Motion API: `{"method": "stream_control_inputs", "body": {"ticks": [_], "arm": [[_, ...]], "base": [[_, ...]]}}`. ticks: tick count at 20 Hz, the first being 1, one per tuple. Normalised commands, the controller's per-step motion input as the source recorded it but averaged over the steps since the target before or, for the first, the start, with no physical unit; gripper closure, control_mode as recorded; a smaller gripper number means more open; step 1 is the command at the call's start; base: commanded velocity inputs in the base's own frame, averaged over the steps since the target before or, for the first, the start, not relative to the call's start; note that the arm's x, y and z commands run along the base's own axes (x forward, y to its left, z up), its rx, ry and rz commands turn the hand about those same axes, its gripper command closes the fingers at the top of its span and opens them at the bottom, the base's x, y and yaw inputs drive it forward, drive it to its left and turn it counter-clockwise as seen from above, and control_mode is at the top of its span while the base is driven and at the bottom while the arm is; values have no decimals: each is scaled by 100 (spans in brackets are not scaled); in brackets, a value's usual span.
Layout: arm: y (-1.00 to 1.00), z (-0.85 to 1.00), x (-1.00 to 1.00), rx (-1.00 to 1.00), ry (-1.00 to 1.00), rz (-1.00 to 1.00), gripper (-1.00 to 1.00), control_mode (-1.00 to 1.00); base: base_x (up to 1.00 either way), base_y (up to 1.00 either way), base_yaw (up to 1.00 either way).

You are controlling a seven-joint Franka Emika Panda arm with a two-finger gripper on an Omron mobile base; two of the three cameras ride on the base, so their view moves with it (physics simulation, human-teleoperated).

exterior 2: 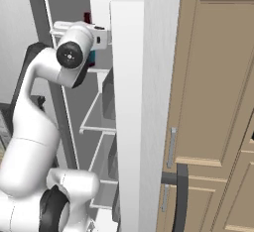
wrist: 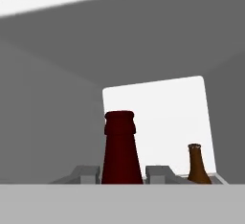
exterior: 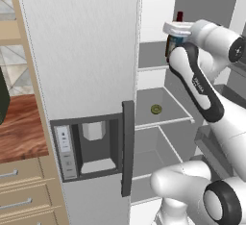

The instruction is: Place the beers on the top shelf of the fridge to keep them out of children's reach, and place the kiwi on lower shelves for easy access.

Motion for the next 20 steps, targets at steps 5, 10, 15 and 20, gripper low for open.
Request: {"method": "stream_control_inputs", "body": {"ticks": [5,10,15,20], "arm": [[-4,0,28,0,0,5,100,-100],[0,-1,29,0,0,2,100,-100],[0,-8,21,-1,0,0,100,-100],[0,-10,18,0,0,0,100,-100]], "base": [[0,0,0],[0,0,0],[0,0,0],[0,0,0]]}}
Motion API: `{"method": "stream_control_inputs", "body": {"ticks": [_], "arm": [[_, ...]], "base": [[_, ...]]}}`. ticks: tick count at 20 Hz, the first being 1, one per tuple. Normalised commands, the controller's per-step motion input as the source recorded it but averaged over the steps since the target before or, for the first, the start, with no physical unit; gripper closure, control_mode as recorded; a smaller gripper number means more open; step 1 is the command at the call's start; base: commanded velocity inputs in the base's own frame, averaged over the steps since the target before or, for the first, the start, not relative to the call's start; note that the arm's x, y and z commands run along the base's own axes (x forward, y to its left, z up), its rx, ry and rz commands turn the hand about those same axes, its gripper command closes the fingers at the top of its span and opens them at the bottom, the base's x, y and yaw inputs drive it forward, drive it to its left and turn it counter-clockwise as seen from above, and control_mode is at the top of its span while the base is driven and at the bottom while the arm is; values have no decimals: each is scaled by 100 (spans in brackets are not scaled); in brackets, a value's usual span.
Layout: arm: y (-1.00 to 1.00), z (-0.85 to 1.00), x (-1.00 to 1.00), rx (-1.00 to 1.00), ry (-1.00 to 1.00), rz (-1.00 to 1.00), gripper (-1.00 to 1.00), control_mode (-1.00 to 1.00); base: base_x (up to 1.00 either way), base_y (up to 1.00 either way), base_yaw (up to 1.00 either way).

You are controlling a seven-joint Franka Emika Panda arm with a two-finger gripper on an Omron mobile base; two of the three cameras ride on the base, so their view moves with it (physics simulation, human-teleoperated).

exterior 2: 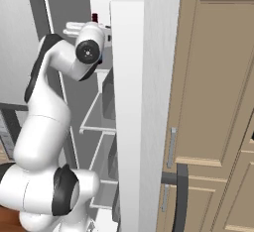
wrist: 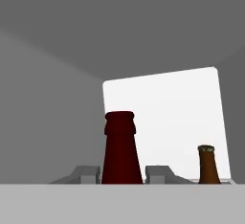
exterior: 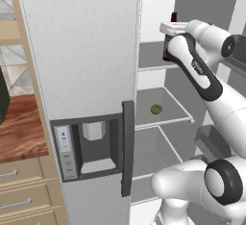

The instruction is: Place the beers on the top shelf of the fridge to keep them out of children's reach, and place the kiwi on lower shelves for easy access.

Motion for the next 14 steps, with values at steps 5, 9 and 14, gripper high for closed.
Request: {"method": "stream_control_inputs", "body": {"ticks": [5,9,14], "arm": [[0,-15,17,0,0,0,100,-100],[0,-29,16,-2,0,0,100,-100],[0,-28,21,-1,0,0,100,-100]], "base": [[0,0,0],[0,0,0],[0,0,0]]}}
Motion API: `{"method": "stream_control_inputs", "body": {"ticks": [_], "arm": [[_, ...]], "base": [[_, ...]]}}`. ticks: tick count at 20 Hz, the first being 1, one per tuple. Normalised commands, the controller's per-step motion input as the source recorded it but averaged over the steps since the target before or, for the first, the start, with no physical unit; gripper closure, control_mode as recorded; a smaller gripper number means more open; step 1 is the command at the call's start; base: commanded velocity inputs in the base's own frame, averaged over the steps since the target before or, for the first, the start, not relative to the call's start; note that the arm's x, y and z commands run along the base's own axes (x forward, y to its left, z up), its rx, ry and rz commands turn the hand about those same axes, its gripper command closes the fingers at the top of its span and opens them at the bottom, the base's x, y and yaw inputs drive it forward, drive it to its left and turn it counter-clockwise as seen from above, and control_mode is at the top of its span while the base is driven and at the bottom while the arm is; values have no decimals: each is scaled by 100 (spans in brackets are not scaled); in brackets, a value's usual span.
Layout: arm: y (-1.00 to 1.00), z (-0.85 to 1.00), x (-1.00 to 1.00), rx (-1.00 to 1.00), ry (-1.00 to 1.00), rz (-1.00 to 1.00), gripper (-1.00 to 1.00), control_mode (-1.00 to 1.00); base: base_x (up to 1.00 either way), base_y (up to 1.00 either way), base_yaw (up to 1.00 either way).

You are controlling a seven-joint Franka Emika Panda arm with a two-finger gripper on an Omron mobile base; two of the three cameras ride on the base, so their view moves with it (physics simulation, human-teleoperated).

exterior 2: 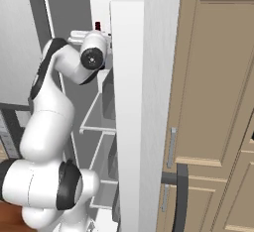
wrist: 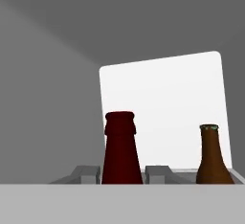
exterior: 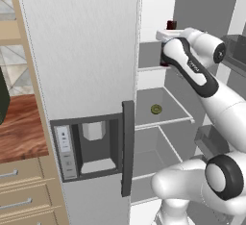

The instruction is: Place the beers on the top shelf of the fridge to keep them out of children's reach, and place the kiwi on lower shelves for easy access.

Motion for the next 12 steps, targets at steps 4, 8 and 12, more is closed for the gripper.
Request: {"method": "stream_control_inputs", "body": {"ticks": [4,8,12], "arm": [[0,-16,27,0,0,0,100,-100],[0,-5,29,0,-1,0,100,-100],[0,0,30,0,-5,0,100,-100]], "base": [[0,0,0],[0,0,0],[0,0,0]]}}
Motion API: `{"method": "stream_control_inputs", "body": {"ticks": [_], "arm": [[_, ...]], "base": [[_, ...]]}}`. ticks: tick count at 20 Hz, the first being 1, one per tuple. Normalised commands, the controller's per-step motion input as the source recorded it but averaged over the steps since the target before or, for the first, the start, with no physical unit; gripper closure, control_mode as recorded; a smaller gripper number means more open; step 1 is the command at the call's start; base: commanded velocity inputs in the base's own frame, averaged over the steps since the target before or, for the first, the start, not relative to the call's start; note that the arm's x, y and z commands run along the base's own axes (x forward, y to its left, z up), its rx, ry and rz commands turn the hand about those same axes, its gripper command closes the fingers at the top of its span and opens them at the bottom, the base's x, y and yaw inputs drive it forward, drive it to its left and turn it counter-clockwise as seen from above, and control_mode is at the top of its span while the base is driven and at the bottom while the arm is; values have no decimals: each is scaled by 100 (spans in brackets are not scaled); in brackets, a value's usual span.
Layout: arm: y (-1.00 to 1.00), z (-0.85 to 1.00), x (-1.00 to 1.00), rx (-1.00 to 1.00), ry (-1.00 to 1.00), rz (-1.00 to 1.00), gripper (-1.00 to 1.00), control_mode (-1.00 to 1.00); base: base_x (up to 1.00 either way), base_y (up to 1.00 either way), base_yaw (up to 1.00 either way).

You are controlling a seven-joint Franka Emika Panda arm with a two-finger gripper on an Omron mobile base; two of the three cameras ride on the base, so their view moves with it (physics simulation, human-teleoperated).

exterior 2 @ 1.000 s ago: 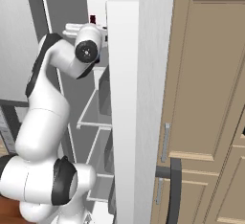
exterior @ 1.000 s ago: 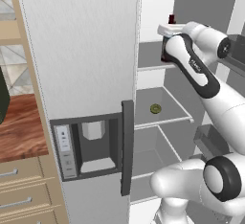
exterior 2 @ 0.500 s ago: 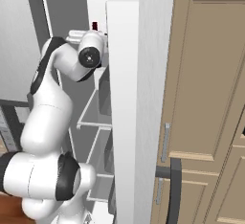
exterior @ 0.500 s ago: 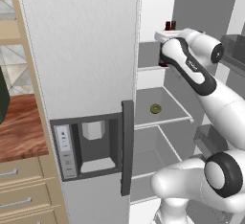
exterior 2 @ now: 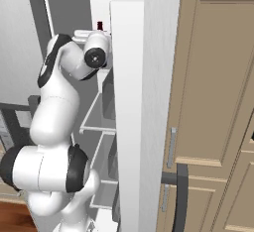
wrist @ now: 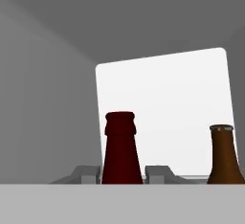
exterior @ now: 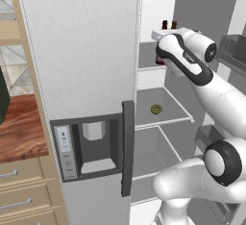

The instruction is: Place the beers on the top shelf of the fridge to keep them out of children's reach, and place the kiwi on lower shelves for easy access.

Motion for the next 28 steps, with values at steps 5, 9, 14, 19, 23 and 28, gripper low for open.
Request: {"method": "stream_control_inputs", "body": {"ticks": [5,9,14,19,23,28], "arm": [[0,0,31,0,-6,1,100,-100],[0,-11,32,0,-1,1,100,-100],[0,-14,34,0,-1,1,100,-100],[0,-9,36,0,-2,0,100,-100],[0,-9,34,0,-2,0,-100,-100],[-1,-2,16,0,-4,0,-100,-100]], "base": [[0,0,0],[0,0,0],[0,0,0],[0,0,0],[0,0,0],[0,0,0]]}}
